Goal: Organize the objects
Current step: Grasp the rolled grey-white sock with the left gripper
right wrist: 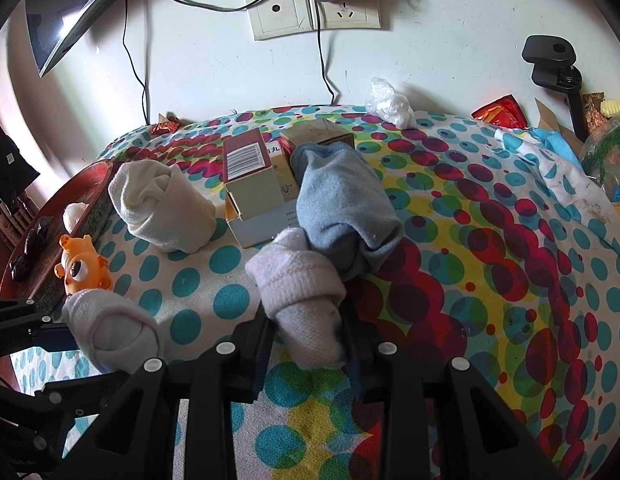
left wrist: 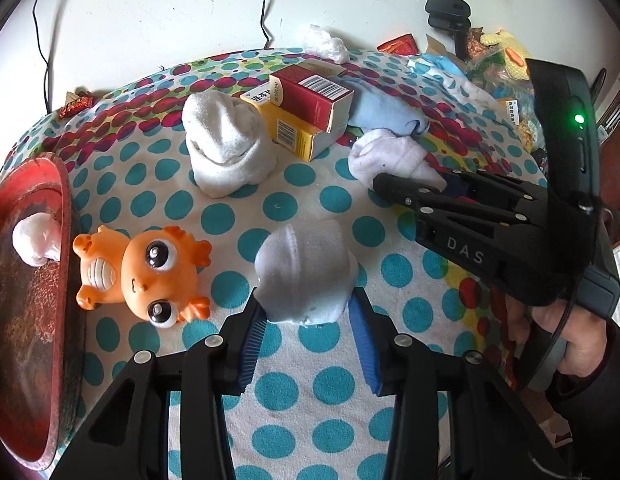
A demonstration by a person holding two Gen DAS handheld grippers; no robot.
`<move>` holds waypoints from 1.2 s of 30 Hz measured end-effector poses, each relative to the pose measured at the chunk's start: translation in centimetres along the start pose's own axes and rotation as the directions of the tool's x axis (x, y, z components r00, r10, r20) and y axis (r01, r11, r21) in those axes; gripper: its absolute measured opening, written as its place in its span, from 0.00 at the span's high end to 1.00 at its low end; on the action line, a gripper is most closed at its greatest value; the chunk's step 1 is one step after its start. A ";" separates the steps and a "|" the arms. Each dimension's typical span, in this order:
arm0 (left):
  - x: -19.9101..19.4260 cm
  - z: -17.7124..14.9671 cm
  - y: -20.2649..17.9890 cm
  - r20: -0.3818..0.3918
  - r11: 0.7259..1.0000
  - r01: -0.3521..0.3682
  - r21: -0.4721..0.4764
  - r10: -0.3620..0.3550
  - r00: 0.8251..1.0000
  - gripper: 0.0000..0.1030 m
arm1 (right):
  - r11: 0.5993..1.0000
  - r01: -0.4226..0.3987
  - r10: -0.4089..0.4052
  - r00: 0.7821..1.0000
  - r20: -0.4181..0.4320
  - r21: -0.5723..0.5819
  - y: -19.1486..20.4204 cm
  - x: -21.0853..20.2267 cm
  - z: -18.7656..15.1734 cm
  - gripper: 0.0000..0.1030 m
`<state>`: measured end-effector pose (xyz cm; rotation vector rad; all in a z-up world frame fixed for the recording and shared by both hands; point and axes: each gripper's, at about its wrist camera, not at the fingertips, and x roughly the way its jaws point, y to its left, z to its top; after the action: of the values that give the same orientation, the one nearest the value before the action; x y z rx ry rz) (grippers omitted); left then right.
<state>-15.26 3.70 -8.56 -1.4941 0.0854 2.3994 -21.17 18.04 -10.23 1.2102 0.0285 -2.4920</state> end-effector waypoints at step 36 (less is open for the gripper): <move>-4.8 -4.6 1.5 0.031 1.000 0.005 -0.026 -0.005 1.000 0.78 | 1.000 0.017 -0.017 1.000 -0.001 -0.015 0.1 0.1 -0.2 0.70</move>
<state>-9.76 0.22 -6.56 -1.4663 0.0437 2.4277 -21.08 17.97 -10.40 1.2099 0.0573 -2.5018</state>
